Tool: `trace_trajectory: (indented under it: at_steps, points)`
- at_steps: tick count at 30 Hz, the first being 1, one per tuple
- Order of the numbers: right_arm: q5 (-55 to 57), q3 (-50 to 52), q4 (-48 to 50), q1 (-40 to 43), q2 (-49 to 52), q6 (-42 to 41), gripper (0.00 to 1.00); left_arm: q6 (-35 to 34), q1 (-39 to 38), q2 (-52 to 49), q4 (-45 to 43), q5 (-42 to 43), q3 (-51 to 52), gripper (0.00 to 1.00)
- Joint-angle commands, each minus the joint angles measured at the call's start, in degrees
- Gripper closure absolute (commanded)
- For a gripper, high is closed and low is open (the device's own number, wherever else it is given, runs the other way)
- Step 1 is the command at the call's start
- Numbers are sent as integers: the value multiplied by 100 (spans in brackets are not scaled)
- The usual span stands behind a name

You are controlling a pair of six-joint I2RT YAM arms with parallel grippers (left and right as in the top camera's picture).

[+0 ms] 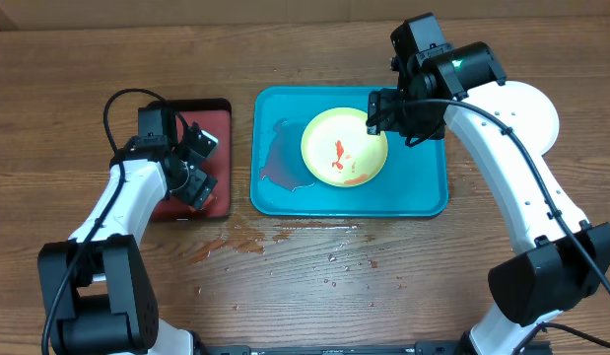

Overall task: Clean dirty plates on tray and stack at the side
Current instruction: 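Grasp the pink sponge in the dark tray with the left gripper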

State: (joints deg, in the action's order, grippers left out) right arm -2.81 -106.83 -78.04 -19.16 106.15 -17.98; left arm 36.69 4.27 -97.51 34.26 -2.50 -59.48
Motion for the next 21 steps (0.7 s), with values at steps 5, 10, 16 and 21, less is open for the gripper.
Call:
trace_trajectory:
  at_steps: [5, 10, 16, 21]
  points:
    - [-33, -35, 37, 15, -17, 22, 21, 173, 35, -61, 50, 271, 9, 13]
    - [-33, -35, 59, 15, -17, 22, 21, 216, 31, -63, 44, 522, 9, 15]
    - [-33, -35, 59, 15, -17, 22, 21, 225, 33, -63, -24, 643, 9, 17]
    - [-33, -35, 83, 15, -17, 22, 21, 240, 33, -87, -31, 645, 9, 18]
